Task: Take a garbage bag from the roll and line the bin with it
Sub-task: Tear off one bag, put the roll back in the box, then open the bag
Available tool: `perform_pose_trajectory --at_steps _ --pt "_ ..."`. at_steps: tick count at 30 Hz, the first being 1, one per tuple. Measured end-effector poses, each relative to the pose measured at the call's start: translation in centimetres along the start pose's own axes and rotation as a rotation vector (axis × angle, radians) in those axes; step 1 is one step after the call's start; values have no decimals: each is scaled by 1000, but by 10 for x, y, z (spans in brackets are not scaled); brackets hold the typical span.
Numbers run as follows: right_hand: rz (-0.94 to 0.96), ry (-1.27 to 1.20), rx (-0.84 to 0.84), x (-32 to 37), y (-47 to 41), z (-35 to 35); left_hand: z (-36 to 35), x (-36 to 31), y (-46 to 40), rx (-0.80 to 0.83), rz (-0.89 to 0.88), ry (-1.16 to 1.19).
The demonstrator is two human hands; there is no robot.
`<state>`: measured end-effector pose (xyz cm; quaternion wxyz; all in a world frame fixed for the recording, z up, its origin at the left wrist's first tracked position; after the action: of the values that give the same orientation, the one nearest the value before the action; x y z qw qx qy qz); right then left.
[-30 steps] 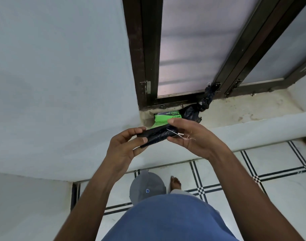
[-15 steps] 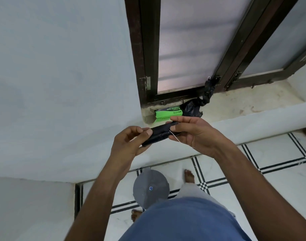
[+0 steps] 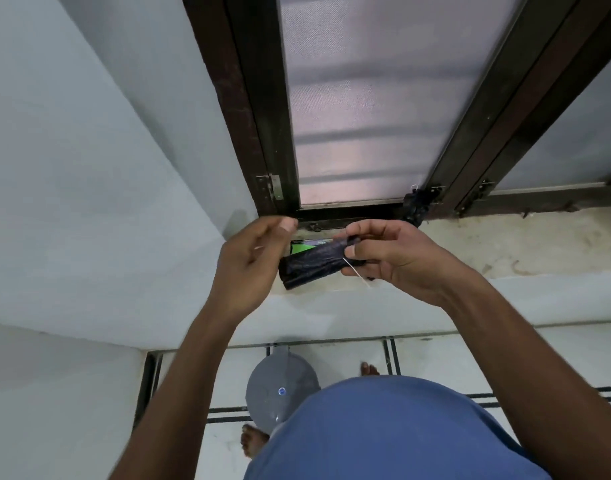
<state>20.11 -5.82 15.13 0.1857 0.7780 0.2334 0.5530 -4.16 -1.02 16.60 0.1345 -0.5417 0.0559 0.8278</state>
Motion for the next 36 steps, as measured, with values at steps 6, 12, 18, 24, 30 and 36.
perform_pose_trajectory --at_steps 6,12,18,24,30,36 --pt "0 112 116 23 0 15 -32 -22 -22 529 89 -38" --pt "-12 222 132 23 -9 14 -32 -13 -3 561 98 26" --pt "69 590 -422 -7 -57 7 -3 28 36 477 246 57" --pt "250 1398 -410 -57 -119 -25 26 49 66 390 364 188" --pt "311 1817 -437 -71 -161 -34 36 44 82 387 349 191" --pt "458 1449 -358 -47 -146 -28 43 50 94 340 365 201"
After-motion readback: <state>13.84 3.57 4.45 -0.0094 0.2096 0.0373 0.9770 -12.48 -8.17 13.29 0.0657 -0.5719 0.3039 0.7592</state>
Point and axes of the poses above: each hand's wrist, its own y-axis away from the middle knuckle, its own z-axis out of the back of the hand, x = y × z, the point moved 2 cm from there along -y, towards the middle knuckle, and after that the axes turned 9 degrees about -z, right-handed, at the moved point
